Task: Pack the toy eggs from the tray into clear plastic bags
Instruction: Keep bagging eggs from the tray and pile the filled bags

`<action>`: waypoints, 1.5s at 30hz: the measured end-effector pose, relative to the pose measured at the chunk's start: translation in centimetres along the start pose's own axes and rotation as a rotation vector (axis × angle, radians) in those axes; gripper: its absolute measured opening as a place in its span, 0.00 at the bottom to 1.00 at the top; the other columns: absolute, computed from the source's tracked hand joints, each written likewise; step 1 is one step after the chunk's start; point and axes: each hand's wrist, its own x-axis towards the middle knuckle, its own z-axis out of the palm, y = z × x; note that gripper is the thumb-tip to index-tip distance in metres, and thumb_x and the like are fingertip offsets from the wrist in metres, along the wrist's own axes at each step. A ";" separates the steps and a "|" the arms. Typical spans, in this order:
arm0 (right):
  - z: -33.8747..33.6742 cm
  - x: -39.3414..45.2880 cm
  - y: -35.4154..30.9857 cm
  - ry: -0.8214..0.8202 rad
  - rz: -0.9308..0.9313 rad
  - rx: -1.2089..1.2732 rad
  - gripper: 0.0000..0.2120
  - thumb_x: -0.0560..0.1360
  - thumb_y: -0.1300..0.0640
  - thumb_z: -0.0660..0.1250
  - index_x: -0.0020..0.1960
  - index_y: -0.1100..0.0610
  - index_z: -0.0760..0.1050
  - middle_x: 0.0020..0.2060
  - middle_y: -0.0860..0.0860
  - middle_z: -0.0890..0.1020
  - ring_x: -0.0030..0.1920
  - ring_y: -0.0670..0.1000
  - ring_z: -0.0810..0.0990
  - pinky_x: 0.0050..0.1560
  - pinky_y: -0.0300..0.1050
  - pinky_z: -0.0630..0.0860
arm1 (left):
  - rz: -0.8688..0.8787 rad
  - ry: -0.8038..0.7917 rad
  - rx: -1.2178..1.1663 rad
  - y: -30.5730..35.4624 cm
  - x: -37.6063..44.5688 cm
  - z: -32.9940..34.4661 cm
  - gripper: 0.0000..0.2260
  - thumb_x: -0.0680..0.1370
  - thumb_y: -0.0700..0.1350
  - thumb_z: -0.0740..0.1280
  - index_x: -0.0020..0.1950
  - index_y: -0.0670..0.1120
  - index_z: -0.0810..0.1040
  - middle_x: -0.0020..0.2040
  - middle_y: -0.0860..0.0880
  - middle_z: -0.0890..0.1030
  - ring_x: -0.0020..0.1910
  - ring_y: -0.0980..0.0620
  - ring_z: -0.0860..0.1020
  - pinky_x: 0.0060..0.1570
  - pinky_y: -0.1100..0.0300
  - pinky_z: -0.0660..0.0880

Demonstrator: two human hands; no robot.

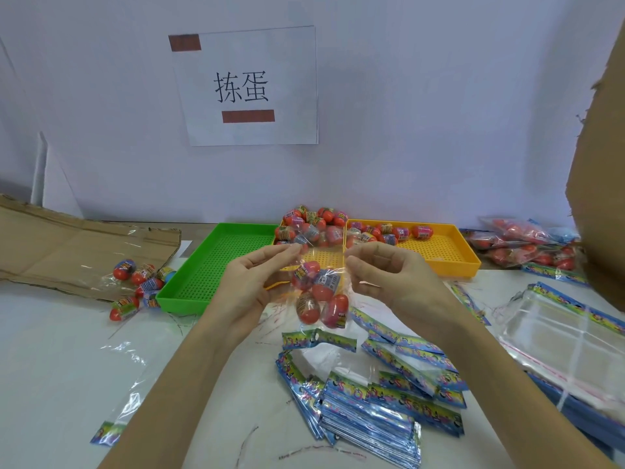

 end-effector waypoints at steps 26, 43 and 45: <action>-1.9 0.7 1.1 -0.004 0.094 0.142 0.09 0.72 0.59 0.74 0.52 0.58 0.88 0.53 0.62 0.86 0.52 0.57 0.87 0.53 0.44 0.83 | 0.379 -0.215 0.336 -0.1 0.6 -1.8 0.09 0.71 0.37 0.79 0.50 0.45 0.90 0.46 0.42 0.88 0.44 0.46 0.87 0.50 0.62 0.82; -1.5 0.3 0.6 0.064 -0.163 -0.348 0.20 0.77 0.75 0.63 0.46 0.57 0.89 0.49 0.50 0.83 0.51 0.45 0.82 0.53 0.38 0.80 | 0.476 -0.213 0.534 -0.2 0.4 -2.1 0.07 0.79 0.33 0.72 0.51 0.40 0.89 0.53 0.47 0.85 0.52 0.49 0.85 0.54 0.64 0.80; -1.4 0.3 0.6 0.060 -0.174 -0.352 0.21 0.77 0.76 0.62 0.46 0.57 0.89 0.49 0.51 0.82 0.52 0.45 0.81 0.53 0.37 0.79 | 0.480 -0.172 0.511 -0.2 0.4 -1.8 0.05 0.75 0.40 0.76 0.50 0.41 0.89 0.52 0.48 0.85 0.52 0.50 0.85 0.52 0.65 0.80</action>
